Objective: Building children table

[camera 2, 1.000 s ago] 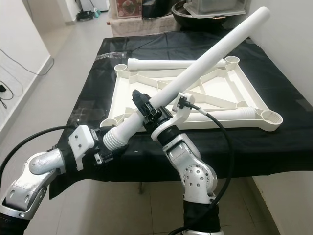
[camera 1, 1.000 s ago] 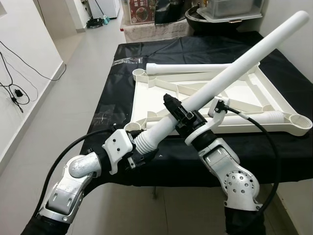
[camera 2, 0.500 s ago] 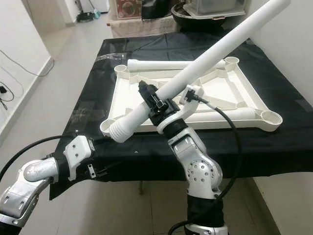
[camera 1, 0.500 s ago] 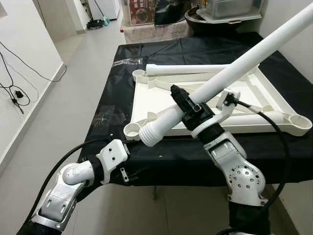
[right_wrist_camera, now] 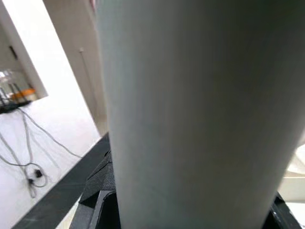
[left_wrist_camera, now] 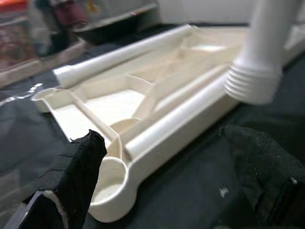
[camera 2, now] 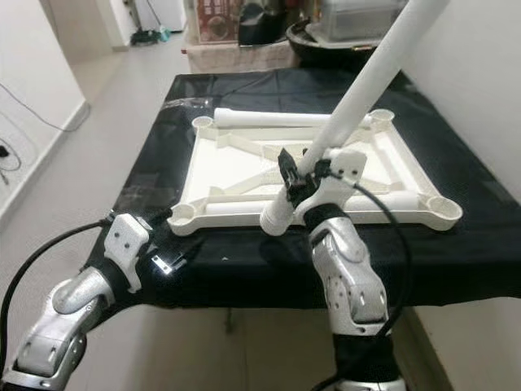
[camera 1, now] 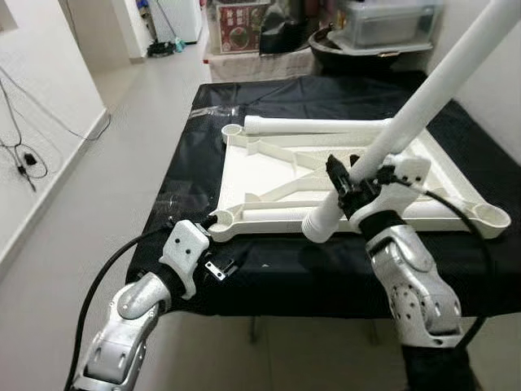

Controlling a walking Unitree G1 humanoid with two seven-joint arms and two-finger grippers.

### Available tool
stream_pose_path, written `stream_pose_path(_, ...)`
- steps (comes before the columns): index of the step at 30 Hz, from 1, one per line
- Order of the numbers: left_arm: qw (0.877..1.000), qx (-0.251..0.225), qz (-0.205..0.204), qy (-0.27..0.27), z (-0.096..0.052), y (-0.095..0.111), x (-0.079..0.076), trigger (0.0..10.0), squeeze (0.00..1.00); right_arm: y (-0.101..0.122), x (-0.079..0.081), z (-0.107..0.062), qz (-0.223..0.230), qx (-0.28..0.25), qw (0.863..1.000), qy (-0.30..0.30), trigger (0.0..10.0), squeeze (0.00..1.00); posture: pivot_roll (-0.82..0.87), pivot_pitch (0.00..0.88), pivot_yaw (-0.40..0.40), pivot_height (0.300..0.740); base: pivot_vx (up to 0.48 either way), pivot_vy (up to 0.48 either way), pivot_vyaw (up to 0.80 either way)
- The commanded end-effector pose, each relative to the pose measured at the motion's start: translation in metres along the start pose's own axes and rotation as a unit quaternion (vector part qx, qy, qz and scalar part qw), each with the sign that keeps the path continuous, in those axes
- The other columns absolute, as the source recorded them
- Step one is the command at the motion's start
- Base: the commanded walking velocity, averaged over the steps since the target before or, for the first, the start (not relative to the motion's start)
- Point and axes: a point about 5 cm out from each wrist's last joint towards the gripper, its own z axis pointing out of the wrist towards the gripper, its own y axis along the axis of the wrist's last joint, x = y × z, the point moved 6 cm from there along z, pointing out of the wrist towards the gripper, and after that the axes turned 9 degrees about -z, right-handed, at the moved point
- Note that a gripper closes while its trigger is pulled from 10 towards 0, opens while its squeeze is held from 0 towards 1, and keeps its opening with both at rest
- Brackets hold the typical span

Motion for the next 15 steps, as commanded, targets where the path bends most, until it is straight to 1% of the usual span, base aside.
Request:
stream_pose_path(1, 1.000, -0.014, -0.008, 0.018, 0.001, 0.007, -0.001, 10.0, 0.00, -0.001, 0.008, -0.003, -0.019, -0.006, 1.000, 0.004, 10.0, 0.00, 0.07, 0.029, 0.023, 0.740, 0.000, 0.000, 0.00)
stream_pose_path(2, 1.000, -0.014, -0.008, 0.018, 0.001, 0.007, -0.001, 10.0, 0.00, -0.001, 0.008, -0.003, -0.019, -0.006, 1.000, 0.004, 10.0, 0.00, 0.07, 0.029, 0.023, 0.740, 0.000, 0.000, 0.00)
stream_pose_path(3, 1.000, -0.018, -0.014, 0.021, 0.002, 0.008, -0.005, 10.0, 0.00, -0.001, 0.008, -0.005, -0.025, -0.006, 1.000, 0.002, 10.0, 0.00, 0.07, 0.028, 0.021, 0.740, 0.000, 0.000, 0.00)
stream_pose_path(5, 1.000, -0.017, -0.020, 0.008, 0.002, 0.005, -0.018, 10.0, 0.00, 0.000, 0.013, -0.005, -0.033, -0.009, 0.999, 0.003, 10.0, 0.00, 0.07, 0.022, 0.018, 0.740, 0.000, 0.000, 0.80)
stream_pose_path(7, 1.000, -0.017, -0.020, 0.008, 0.002, 0.005, -0.018, 10.0, 0.00, 0.000, 0.013, -0.005, -0.033, -0.009, 0.999, 0.003, 10.0, 0.00, 0.07, 0.022, 0.018, 0.740, 0.000, 0.000, 0.80)
stream_pose_path(8, 0.999, -0.015, -0.028, 0.012, 0.002, 0.002, -0.022, 10.0, 0.00, -0.001, 0.016, -0.005, -0.034, -0.010, 0.999, 0.006, 10.0, 0.00, 0.07, 0.015, 0.013, 0.740, 0.000, 0.000, 0.80)
stream_pose_path(9, 0.999, -0.015, -0.028, 0.012, 0.002, 0.002, -0.022, 10.0, 0.00, -0.001, 0.016, -0.005, -0.034, -0.010, 0.999, 0.006, 10.0, 0.00, 0.07, 0.015, 0.013, 0.740, 0.000, 0.000, 0.80)
stream_pose_path(11, 0.998, -0.012, -0.055, 0.024, 0.001, -0.003, -0.031, 10.0, 0.00, -0.004, 0.024, -0.006, -0.042, -0.012, 0.999, 0.017, 10.0, 0.00, 0.07, 0.009, 0.012, 0.740, 0.000, 0.000, 0.80)
stream_pose_path(13, 0.998, -0.012, -0.055, 0.024, 0.001, -0.003, -0.031, 10.0, 0.00, -0.004, 0.024, -0.006, -0.042, -0.012, 0.999, 0.017, 10.0, 0.00, 0.07, 0.009, 0.012, 0.740, 0.000, 0.000, 0.80)
stream_pose_path(14, 0.997, -0.016, -0.068, 0.043, 0.000, -0.002, -0.030, 10.0, 0.00, -0.007, 0.031, -0.008, -0.048, -0.011, 0.998, 0.028, 10.0, 0.00, 0.07, 0.006, 0.005, 0.740, 0.000, 0.000, 0.80)
stream_pose_path(15, 0.997, -0.016, -0.068, 0.043, 0.000, -0.002, -0.030, 10.0, 0.00, -0.007, 0.031, -0.008, -0.048, -0.011, 0.998, 0.028, 10.0, 0.00, 0.07, 0.006, 0.005, 0.740, 0.000, 0.000, 0.80)
